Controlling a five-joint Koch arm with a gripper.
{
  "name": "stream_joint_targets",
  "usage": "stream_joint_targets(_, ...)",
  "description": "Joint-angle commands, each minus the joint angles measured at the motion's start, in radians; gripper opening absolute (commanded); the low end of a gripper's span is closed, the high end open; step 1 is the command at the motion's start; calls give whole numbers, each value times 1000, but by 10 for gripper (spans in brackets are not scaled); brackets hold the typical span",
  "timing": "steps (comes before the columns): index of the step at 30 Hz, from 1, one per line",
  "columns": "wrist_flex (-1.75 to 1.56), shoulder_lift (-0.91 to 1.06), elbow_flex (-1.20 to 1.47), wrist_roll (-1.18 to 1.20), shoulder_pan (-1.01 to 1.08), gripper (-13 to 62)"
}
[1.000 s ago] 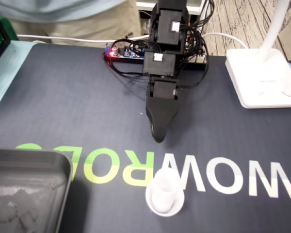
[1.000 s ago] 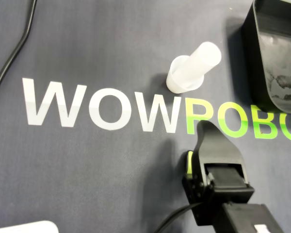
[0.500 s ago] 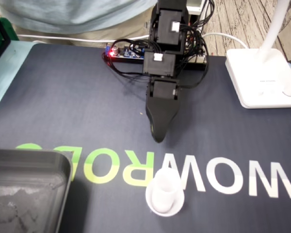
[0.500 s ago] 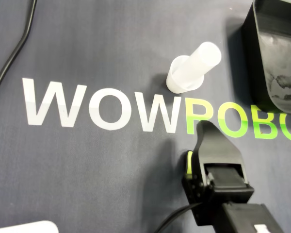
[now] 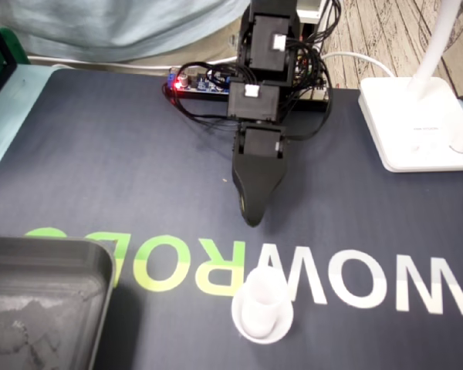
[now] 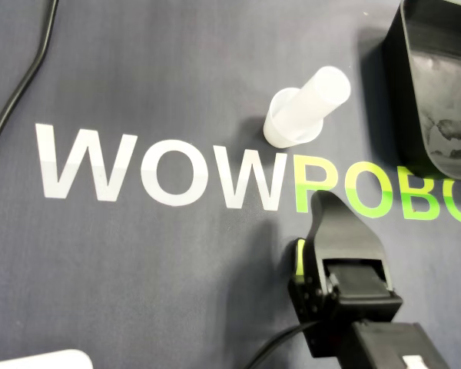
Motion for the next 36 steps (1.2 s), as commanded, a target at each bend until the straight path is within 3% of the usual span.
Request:
stream_joint_targets(1, -5, 69, 43, -3, -2, 340)
stream_joint_targets(36, -12, 80, 43, 9, 29, 336)
